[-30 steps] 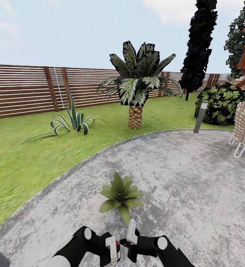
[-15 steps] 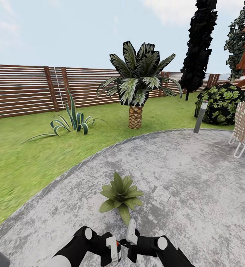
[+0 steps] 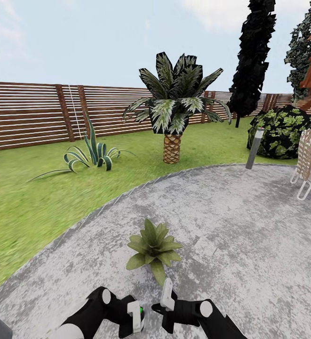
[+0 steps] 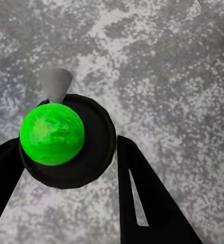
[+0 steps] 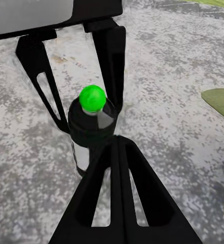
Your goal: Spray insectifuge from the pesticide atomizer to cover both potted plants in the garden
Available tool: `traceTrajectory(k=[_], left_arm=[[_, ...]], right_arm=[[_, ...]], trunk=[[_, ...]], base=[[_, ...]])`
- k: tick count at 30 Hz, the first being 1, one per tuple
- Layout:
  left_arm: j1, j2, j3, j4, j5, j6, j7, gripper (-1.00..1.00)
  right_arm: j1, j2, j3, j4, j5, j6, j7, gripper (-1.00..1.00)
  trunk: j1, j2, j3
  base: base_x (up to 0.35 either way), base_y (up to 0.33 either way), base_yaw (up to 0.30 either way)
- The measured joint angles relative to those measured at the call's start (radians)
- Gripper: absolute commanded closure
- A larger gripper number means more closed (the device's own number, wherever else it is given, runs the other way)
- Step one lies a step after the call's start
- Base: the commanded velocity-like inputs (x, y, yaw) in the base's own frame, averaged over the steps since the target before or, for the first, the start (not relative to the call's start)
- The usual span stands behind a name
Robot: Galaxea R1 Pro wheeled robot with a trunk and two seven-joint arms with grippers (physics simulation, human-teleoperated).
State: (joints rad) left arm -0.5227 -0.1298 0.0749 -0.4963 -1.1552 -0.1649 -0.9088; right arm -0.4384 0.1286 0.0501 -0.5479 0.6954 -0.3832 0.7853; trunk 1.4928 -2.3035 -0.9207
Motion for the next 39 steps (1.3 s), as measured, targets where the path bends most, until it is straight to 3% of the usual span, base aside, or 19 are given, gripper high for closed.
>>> traceTrajectory(k=[4, 11, 12, 15, 18, 20, 21, 22, 24, 26, 27, 28, 31, 32, 35, 39], left_arm=[[0.001, 0.063, 0.0, -0.006, -0.039, 0.003, 0.001, 1.0], [0.003, 0.168, 0.004, -0.007, -0.039, 0.003, 0.003, 1.0], [0.003, 0.182, 0.008, -0.008, -0.035, 0.004, 0.006, 1.0], [0.002, 0.199, 0.025, -0.009, -0.017, 0.005, 0.013, 1.0], [0.004, 0.199, 0.114, -0.008, 0.007, 0.007, 0.037, 1.0], [0.01, 0.193, 0.25, -0.003, 0.022, 0.008, 0.075, 1.0], [0.011, 0.191, 0.292, -0.005, 0.025, 0.021, 0.082, 1.0], [0.01, 0.189, 0.311, -0.006, 0.025, 0.043, 0.087, 1.0], [0.01, 0.185, 0.351, -0.002, 0.029, 0.149, 0.135, 1.0], [0.01, 0.17, 0.364, 0.007, 0.077, 0.211, 0.227, 1.0], [0.01, 0.16, 0.367, 0.008, 0.12, 0.225, 0.273, 1.0], [0.01, 0.153, 0.368, 0.009, 0.172, 0.235, 0.323, 1.0], [0.012, 0.151, 0.366, 0.012, 0.253, 0.256, 0.431, 1.0], [0.013, 0.149, 0.365, 0.028, 0.295, 0.261, 0.5, 1.0], [0.013, 0.132, 0.362, 0.082, 0.338, 0.276, 0.587, 1.0], [0.012, 0.106, 0.357, 0.094, 0.348, 0.398, 0.633, 1.0]], right_arm=[[0.0, 0.0, 0.0, 0.001, 0.0, 0.0, 0.0, 1.0], [0.0, -0.003, -0.001, 0.001, 0.003, 0.0, -0.001, 1.0], [0.0, -0.004, -0.002, 0.001, 0.004, 0.0, -0.002, -1.0], [0.0, -0.007, -0.005, 0.002, 0.004, -0.001, -0.006, -1.0], [0.0, -0.015, -0.009, 0.007, 0.003, -0.002, -0.033, -1.0], [0.0, -0.042, -0.01, 0.016, 0.0, 0.001, -0.159, -1.0], [0.001, -0.053, -0.01, 0.042, -0.003, 0.001, -0.221, -1.0], [0.001, -0.056, -0.011, 0.063, -0.005, 0.001, -0.253, -1.0], [0.001, -0.06, -0.04, 0.143, -0.004, -0.002, -0.389, -1.0], [0.002, -0.061, -0.102, 0.221, -0.003, -0.003, -0.566, -1.0], [0.002, -0.062, -0.147, 0.269, -0.005, -0.003, -0.657, -1.0], [0.003, -0.063, -0.18, 0.296, -0.004, -0.003, -0.707, -1.0], [0.006, -0.064, -0.26, 0.33, -0.013, -0.003, -0.793, -1.0], [0.007, -0.064, -0.305, 0.335, -0.013, -0.003, -0.831, -1.0], [0.023, -0.09, -0.376, 0.339, -0.013, -0.005, -0.879, -1.0], [0.043, -0.133, -0.455, 0.339, -0.032, -0.007, -0.888, -1.0]], trunk=[[0.0, 0.0, 0.0], [0.0, 0.0, 0.0], [0.0, 0.0, 0.0], [0.0, 0.0, 0.0], [0.0, 0.0, 0.0], [0.0, 0.0, 0.0], [0.0, 0.0, 0.0], [0.0, 0.0, 0.0], [0.0, 0.0, 0.0], [0.0, 0.0, 0.0], [0.0, 0.0, 0.0], [0.0, 0.0, 0.0], [0.0, 0.0, 0.0], [0.0, 0.0, 0.0], [0.0, 0.0, 0.0], [0.0, 0.0, 0.0]], base=[[0.0, 0.0, 0.0], [0.0, 0.0, 0.0], [0.0, 0.0, 0.0], [0.0, 0.0, 0.0], [0.0, 0.0, 0.0], [0.0, 0.0, 0.0], [0.0, 0.0, 0.0], [0.0, 0.0, 0.0], [0.0, 0.0, 0.0], [0.0, 0.0, 0.0], [0.0, 0.0, 0.0], [0.0, 0.0, 0.0], [0.0, 0.0, 0.0], [0.0, 0.0, 0.0], [0.0, 0.0, 0.0], [0.0, 0.0, 0.0]])
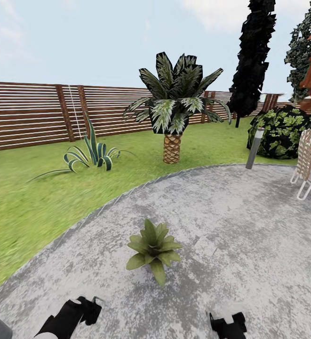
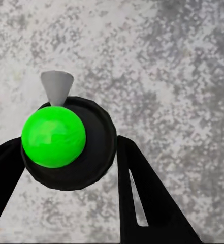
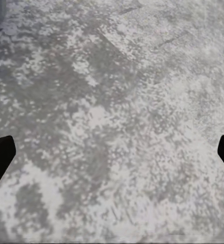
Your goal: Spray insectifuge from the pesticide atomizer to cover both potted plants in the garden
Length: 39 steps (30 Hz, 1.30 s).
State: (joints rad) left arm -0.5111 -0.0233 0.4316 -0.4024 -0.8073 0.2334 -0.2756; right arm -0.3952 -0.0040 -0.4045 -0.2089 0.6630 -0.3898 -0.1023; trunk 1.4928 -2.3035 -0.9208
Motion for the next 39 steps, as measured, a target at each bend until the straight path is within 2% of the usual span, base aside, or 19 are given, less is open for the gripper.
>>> traceTrajectory(k=[2, 3, 5, 7, 8, 9, 10, 11, 15, 17, 19, 21, 24, 27, 35, 39], left_arm=[[-0.008, -0.007, -0.003, 0.0, 0.001, 0.059, -0.008, 1.0], [-0.01, -0.008, -0.005, 0.0, 0.001, 0.077, -0.019, 1.0], [-0.013, -0.009, -0.008, -0.01, -0.003, 0.125, -0.076, 1.0], [-0.028, -0.005, -0.015, -0.026, -0.005, 0.177, -0.167, 1.0], [-0.042, -0.001, -0.021, -0.035, -0.006, 0.207, -0.214, 1.0], [-0.052, 0.001, -0.027, -0.039, -0.009, 0.23, -0.24, 1.0], [-0.075, 0.004, -0.039, -0.043, -0.015, 0.277, -0.272, 1.0], [-0.09, 0.006, -0.051, -0.043, -0.02, 0.308, -0.284, 1.0], [-0.124, 0.01, -0.109, -0.045, -0.051, 0.367, -0.303, 1.0], [-0.142, 0.017, -0.12, -0.045, -0.073, 0.379, -0.342, 1.0], [-0.157, 0.037, -0.126, -0.047, -0.097, 0.383, -0.426, 1.0], [-0.178, 0.053, -0.128, -0.051, -0.137, 0.383, -0.497, 1.0], [-0.178, 0.057, -0.13, -0.052, -0.167, 0.383, -0.514, 1.0], [-0.177, 0.062, -0.129, -0.052, -0.213, 0.385, -0.516, 1.0], [-0.176, 0.053, -0.129, -0.05, -0.23, 0.387, -0.52, 1.0], [-0.177, 0.056, -0.13, -0.049, -0.231, 0.385, -0.522, 1.0]], right_arm=[[0.003, -0.013, -0.044, 0.0, -0.033, 0.0, 0.0, -1.0], [0.004, -0.015, -0.051, 0.0, -0.042, 0.0, 0.0, -1.0], [0.005, -0.017, -0.06, 0.001, -0.057, 0.0, -0.001, -1.0], [0.005, -0.018, -0.067, 0.001, -0.064, 0.0, -0.001, -1.0], [0.005, -0.022, -0.09, 0.0, -0.077, 0.0, -0.002, -1.0], [0.005, -0.029, -0.116, 0.0, -0.092, 0.0, -0.001, -1.0], [0.005, -0.043, -0.165, 0.0, -0.12, 0.0, 0.003, -1.0], [0.005, -0.05, -0.183, -0.001, -0.129, 0.001, 0.005, -1.0], [0.005, -0.055, -0.2, 0.0, -0.137, 0.0, 0.008, -1.0], [0.005, -0.056, -0.201, 0.0, -0.138, 0.001, 0.008, -1.0], [0.005, -0.056, -0.202, 0.001, -0.138, 0.001, 0.008, -1.0], [0.005, -0.055, -0.202, 0.002, -0.138, 0.001, 0.007, -1.0], [0.005, -0.05, -0.202, 0.003, -0.138, 0.001, 0.007, -1.0], [0.005, -0.049, -0.202, 0.004, -0.139, 0.001, 0.006, -1.0], [0.005, -0.054, -0.202, 0.037, -0.14, -0.001, 0.004, -1.0], [0.005, -0.054, -0.203, 0.038, -0.14, -0.001, 0.005, -1.0]], trunk=[[0.0, 0.0, 0.0], [0.0, 0.0, 0.0], [0.0, 0.0, 0.0], [0.0, 0.0, 0.0], [0.0, 0.0, 0.0], [0.0, 0.0, 0.0], [0.0, 0.0, 0.0], [0.0, 0.0, 0.0], [0.0, 0.0, 0.0], [0.0, 0.0, 0.0], [0.0, 0.0, 0.0], [0.0, 0.0, 0.0], [0.0, 0.0, 0.0], [0.0, 0.0, 0.0], [-0.001, 0.0, 0.0], [0.0, 0.0, 0.0]], base=[[0.0, 0.0, 0.0], [0.0, 0.0, 0.0], [0.0, 0.0, 0.0], [0.0, 0.0, 0.0], [0.0, 0.0, 0.0], [0.0, 0.0, 0.0], [0.0, 0.0, 0.0], [0.0, 0.0, 0.0], [0.0, 0.0, 0.0], [0.0, 0.0, 0.0], [0.0, 0.0, 0.0], [0.0, 0.0, 0.0], [0.002, 0.0, 0.0], [0.165, 0.0, 0.0], [0.316, 0.0, -0.008], [0.098, 0.0, -0.174]])
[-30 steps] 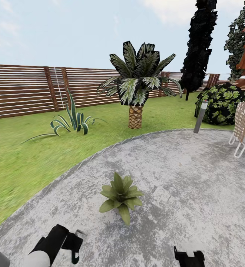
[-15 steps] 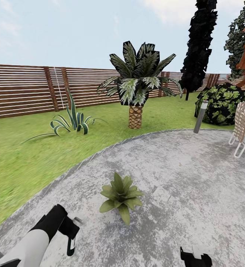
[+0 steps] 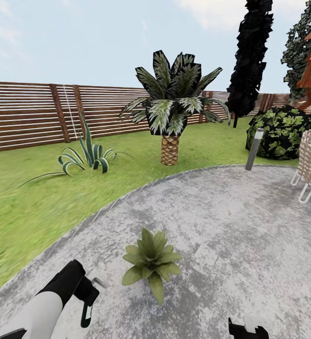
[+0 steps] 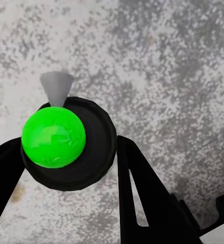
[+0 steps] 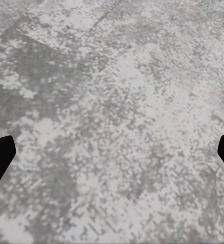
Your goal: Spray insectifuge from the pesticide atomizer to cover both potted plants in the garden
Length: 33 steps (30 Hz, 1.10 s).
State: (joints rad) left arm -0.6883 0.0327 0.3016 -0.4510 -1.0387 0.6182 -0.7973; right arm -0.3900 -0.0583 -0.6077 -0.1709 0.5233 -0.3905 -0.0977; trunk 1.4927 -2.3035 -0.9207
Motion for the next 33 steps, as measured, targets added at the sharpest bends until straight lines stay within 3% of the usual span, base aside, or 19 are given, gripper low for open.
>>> traceTrajectory(k=[3, 8, 16, 17, 21, 22, 27, 33], left_arm=[[0.0, 0.004, -0.01, 0.0, 0.0, 0.0, -0.001, 1.0], [-0.006, 0.008, -0.107, 0.0, 0.005, 0.017, -0.004, 1.0], [-0.007, 0.003, -0.118, 0.004, 0.01, 0.023, -0.006, 1.0], [-0.008, 0.005, -0.118, 0.006, 0.01, 0.023, -0.014, 1.0], [-0.018, 0.007, -0.12, -0.002, -0.001, 0.024, -0.149, 1.0], [-0.024, 0.006, -0.122, -0.002, -0.009, 0.024, -0.16, 1.0], [-0.034, -0.001, -0.142, 0.001, -0.117, 0.037, -0.182, 1.0], [-0.018, 0.007, -0.145, 0.015, -0.129, 0.029, -0.182, 1.0]], right_arm=[[0.0, 0.001, 0.001, 0.004, 0.0, 0.0, 0.0, -1.0], [0.0, 0.004, 0.001, 0.006, 0.0, 0.0, 0.0, -1.0], [0.0, 0.005, 0.001, 0.006, 0.002, 0.0, 0.001, -1.0], [0.0, 0.005, 0.001, 0.006, 0.002, 0.0, 0.0, -1.0], [0.0, 0.006, 0.001, 0.006, 0.002, 0.0, 0.001, -1.0], [0.0, 0.006, 0.001, 0.006, 0.002, 0.0, 0.001, -1.0], [0.0, 0.006, 0.001, 0.006, 0.002, 0.0, 0.001, -1.0], [0.0, 0.006, 0.001, 0.008, 0.002, 0.0, 0.001, -1.0]], trunk=[[0.0, 0.0, 0.0], [0.0, 0.0, 0.0], [0.0, 0.0, 0.0], [0.0, 0.0, 0.0], [0.0, 0.0, 0.0], [0.0, 0.0, 0.0], [0.0, 0.0, 0.0], [0.0, 0.0, 0.0]], base=[[0.006, 0.0, -0.258], [0.012, 0.0, -0.143], [0.191, 0.04, -0.005], [0.013, 0.002, 0.0], [0.004, 0.001, 0.0], [0.0, 0.0, 0.0], [0.0, 0.0, 0.0], [0.0, 0.0, 0.0]])
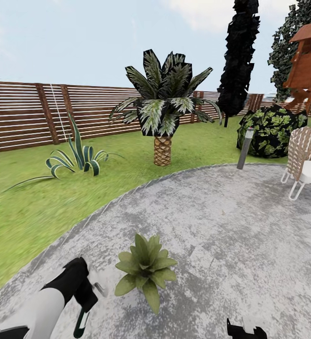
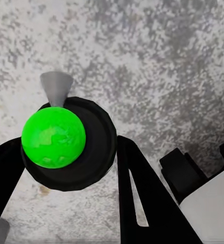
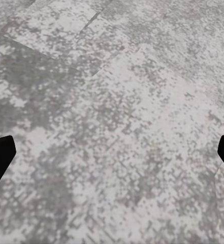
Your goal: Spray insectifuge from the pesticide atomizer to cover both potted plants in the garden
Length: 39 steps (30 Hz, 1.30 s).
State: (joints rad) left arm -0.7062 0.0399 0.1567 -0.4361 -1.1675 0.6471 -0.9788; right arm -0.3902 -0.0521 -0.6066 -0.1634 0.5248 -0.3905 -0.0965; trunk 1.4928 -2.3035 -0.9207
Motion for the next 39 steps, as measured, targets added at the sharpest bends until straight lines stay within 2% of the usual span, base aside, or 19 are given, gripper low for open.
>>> traceTrajectory(k=[6, 15, 17, 18, 19, 22, 25, 31, 33, 36, 39], left_arm=[[0.017, -0.002, 0.001, 0.002, -0.001, 0.0, 0.006, 1.0], [0.006, 0.002, 0.001, -0.011, -0.003, 0.003, -0.005, 1.0], [-0.01, -0.002, 0.002, -0.016, -0.024, 0.008, -0.006, 1.0], [-0.032, -0.006, 0.002, -0.016, -0.057, 0.008, -0.007, 1.0], [-0.047, -0.011, 0.003, -0.016, -0.086, 0.009, -0.022, 1.0], [-0.081, -0.021, 0.003, -0.019, -0.145, 0.003, -0.118, 1.0], [-0.112, -0.032, 0.002, -0.018, -0.207, 0.006, -0.15, 1.0], [-0.102, -0.021, -0.003, -0.004, -0.225, -0.007, -0.147, 1.0], [-0.08, -0.019, -0.003, -0.001, -0.225, -0.01, -0.146, 1.0], [-0.04, -0.027, 0.0, -0.001, -0.227, -0.011, -0.139, 1.0], [-0.028, -0.039, 0.007, -0.011, -0.223, -0.01, -0.115, 1.0]], right_arm=[[0.0, 0.001, 0.001, 0.0, 0.0, 0.0, 0.0, -1.0], [0.0, 0.001, 0.001, 0.0, 0.002, 0.0, 0.001, -1.0], [0.0, 0.001, 0.001, 0.0, 0.002, 0.0, 0.001, -1.0], [0.0, 0.0, 0.001, 0.0, 0.001, 0.0, 0.001, -1.0], [0.0, 0.0, 0.001, 0.0, 0.002, 0.0, 0.002, -1.0], [0.0, 0.001, 0.001, 0.0, 0.002, 0.0, 0.002, -1.0], [0.0, 0.001, 0.002, 0.0, 0.002, 0.0, 0.002, -1.0], [0.0, 0.002, 0.002, 0.0, 0.002, 0.0, 0.002, -1.0], [0.0, 0.002, 0.002, 0.0, 0.002, 0.0, 0.002, -1.0], [0.0, 0.002, 0.002, 0.001, 0.002, 0.0, 0.002, -1.0], [0.0, 0.003, 0.001, 0.001, 0.002, 0.0, 0.003, -1.0]], trunk=[[-0.001, 0.0, 0.0], [0.0, 0.0, 0.0], [0.0, 0.0, 0.0], [0.0, 0.0, 0.0], [0.0, 0.0, 0.0], [0.0, 0.0, 0.0], [0.0, 0.0, 0.0], [0.0, 0.0, 0.0], [0.0, 0.0, 0.0], [0.0, 0.0, 0.0], [0.0, 0.0, 0.0]], base=[[0.162, 0.0, 0.0], [0.151, 0.0, 0.0], [0.003, 0.0, 0.0], [0.0, 0.0, 0.0], [0.0, 0.0, 0.0], [0.0, 0.0, 0.0], [0.0, 0.0, 0.0], [0.0, 0.0, 0.0], [0.0, 0.0, 0.0], [0.0, 0.0, 0.0], [0.0, 0.0, 0.0]])
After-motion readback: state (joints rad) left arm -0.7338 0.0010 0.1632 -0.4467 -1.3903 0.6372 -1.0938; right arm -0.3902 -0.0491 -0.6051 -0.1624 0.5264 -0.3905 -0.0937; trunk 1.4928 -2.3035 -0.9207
